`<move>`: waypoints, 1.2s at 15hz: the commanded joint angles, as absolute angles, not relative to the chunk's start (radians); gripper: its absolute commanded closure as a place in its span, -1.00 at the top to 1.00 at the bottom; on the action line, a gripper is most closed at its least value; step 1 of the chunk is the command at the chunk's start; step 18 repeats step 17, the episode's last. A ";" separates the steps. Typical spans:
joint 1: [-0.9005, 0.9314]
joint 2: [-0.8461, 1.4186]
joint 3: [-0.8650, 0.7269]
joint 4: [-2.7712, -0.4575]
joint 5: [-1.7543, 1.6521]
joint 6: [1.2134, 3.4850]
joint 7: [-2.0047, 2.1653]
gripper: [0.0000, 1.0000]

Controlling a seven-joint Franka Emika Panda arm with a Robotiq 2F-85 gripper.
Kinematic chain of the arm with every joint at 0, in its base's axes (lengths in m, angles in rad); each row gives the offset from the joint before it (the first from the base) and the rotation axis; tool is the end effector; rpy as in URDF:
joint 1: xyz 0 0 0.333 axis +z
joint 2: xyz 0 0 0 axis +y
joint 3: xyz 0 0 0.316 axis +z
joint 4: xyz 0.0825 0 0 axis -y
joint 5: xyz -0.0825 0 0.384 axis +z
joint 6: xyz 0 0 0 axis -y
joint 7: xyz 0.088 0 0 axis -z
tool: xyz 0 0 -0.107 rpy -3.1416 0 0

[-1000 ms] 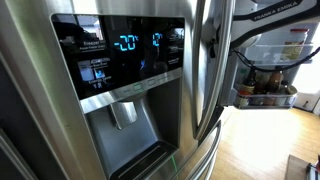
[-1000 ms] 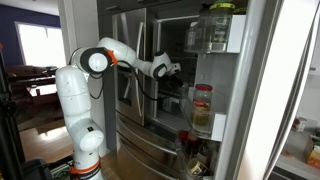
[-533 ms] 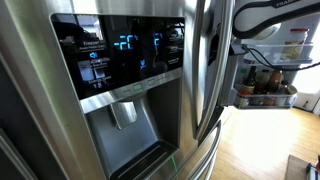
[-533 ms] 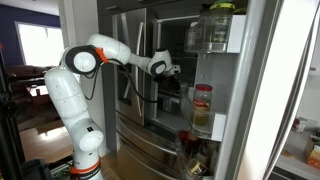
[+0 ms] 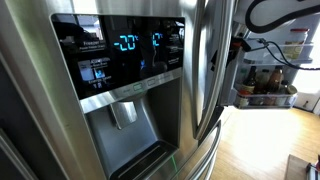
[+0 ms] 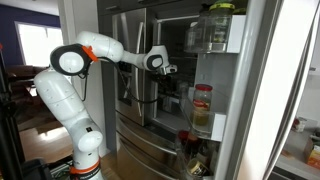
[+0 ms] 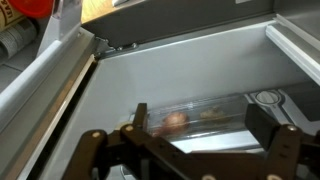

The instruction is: Remove the styrofoam cup from the fridge door middle shelf and put it in the fridge on the bottom shelf of the upper fridge compartment

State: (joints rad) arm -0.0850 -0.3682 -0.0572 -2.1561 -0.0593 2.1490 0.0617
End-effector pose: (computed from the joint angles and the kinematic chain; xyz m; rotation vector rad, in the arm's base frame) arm 0.4707 -0.0733 0.5861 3.0313 -0.2743 0.5525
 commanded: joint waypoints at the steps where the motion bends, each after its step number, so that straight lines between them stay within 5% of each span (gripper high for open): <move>1: -0.111 -0.495 -0.032 -2.263 -0.112 2.187 0.133 1.00; 18: -0.166 -0.615 0.009 -2.297 -0.210 2.293 0.173 1.00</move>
